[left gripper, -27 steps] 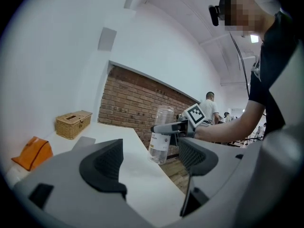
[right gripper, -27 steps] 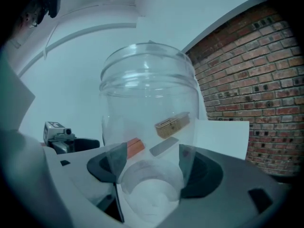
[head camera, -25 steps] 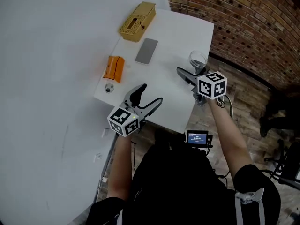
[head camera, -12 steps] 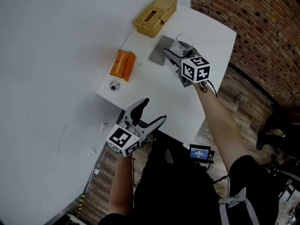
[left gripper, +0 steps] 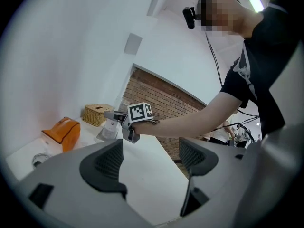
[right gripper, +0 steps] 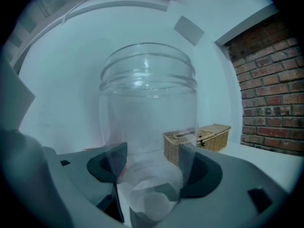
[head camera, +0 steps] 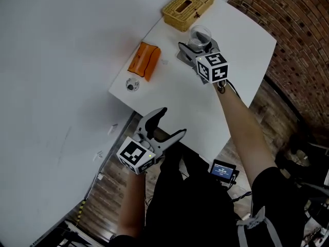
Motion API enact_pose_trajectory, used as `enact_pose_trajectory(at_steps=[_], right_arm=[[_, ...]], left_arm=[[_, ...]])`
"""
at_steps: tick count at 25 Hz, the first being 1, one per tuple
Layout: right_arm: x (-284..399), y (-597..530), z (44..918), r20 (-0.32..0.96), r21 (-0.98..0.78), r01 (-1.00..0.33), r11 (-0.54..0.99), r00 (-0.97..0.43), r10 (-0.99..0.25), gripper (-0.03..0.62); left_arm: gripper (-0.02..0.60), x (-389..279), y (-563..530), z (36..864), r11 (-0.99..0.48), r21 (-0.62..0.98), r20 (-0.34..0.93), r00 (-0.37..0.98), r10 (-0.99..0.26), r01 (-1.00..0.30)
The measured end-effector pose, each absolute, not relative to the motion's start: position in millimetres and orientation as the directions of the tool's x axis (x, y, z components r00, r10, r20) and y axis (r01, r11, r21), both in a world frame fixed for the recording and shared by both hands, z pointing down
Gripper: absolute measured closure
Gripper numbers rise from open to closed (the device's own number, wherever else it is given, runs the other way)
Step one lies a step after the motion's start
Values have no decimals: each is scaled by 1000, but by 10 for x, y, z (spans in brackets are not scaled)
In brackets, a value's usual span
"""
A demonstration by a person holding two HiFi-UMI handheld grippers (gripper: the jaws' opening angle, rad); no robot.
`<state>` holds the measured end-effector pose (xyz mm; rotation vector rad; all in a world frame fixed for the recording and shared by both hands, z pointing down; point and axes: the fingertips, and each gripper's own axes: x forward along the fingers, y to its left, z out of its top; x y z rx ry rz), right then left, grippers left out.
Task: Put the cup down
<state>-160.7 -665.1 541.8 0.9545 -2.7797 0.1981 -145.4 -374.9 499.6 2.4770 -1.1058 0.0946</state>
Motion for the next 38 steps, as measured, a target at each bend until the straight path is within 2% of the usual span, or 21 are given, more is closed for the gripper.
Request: enact_pose_trajectory(at_steps=[14,15,17,27,38], right_arm=[[-1764,-6650,5538,228,-16,-582,813,-793,-564,235],[-1762,-6642,5541,230,-20,-578,816,-797,-559,208],[-1747,-6616,5560,237,-33,-566,824,-805,-544,111],[-1392,-6416,5546,262,-49,-573,818,-798,-543,109],[-726,-5945,5112,214,-192,-628,754,-777,-592,112]], left_arm=[[209,-1419,-3832,5085,-597,374,244,696,-675,-710],[209,-1421,-3822,5091,-595,373,248,694,-676,-712],[209,-1428,-3804,5100,-594,371,255,694,-674,-714],[209,-1412,-3823,5041,-606,361,239,698,-674,-709],[209,-1290,-3880,4940,-634,332,233,712,-662,-698]])
